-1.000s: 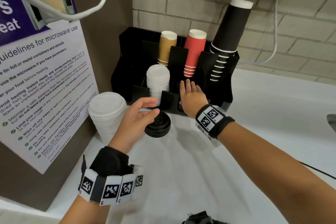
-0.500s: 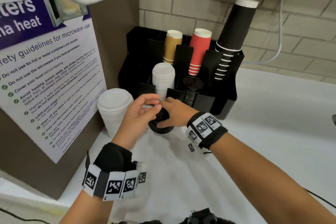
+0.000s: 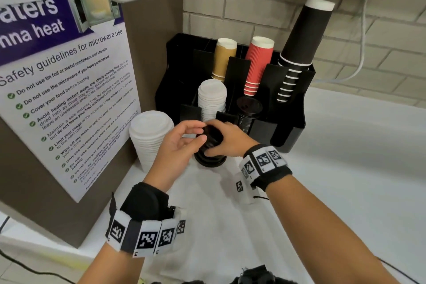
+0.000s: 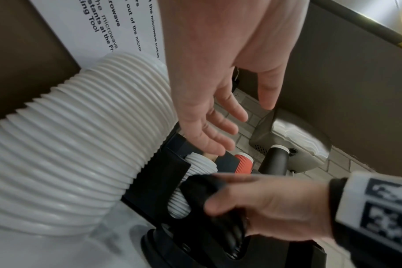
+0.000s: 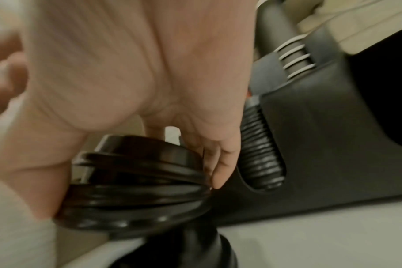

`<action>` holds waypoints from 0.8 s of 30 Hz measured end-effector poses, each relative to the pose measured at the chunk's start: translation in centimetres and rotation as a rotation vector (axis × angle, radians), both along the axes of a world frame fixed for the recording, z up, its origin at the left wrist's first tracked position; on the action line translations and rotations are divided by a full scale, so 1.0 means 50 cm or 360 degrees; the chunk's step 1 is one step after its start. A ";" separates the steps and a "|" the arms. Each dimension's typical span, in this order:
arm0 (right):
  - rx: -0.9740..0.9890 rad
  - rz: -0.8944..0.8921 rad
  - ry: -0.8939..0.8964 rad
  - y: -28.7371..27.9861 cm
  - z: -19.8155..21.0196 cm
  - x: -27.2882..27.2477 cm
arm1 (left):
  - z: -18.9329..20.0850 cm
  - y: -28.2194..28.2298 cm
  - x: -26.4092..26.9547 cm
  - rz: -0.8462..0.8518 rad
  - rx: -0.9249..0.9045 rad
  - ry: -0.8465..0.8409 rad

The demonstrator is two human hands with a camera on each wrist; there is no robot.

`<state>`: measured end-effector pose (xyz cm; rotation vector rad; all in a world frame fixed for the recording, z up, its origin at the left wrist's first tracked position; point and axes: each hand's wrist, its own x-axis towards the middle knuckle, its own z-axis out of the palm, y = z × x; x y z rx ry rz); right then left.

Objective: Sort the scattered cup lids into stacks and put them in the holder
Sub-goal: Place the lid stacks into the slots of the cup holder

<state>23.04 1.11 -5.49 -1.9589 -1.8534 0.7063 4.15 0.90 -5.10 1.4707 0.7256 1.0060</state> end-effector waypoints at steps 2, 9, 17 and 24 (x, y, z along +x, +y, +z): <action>0.0135 -0.0085 0.0381 -0.026 0.024 0.011 | -0.001 -0.003 0.008 0.0030 0.0103 0.0050; 0.0253 -0.0063 0.1261 -0.124 0.065 -0.013 | -0.006 -0.018 0.039 -0.0304 0.0104 -0.0053; 0.0203 -0.0045 0.1525 -0.167 0.068 0.001 | 0.000 -0.017 0.036 -0.0436 0.0187 -0.0062; 0.0264 -0.0087 0.1513 -0.178 0.075 0.003 | -0.002 -0.024 0.051 -0.0278 0.0296 -0.0062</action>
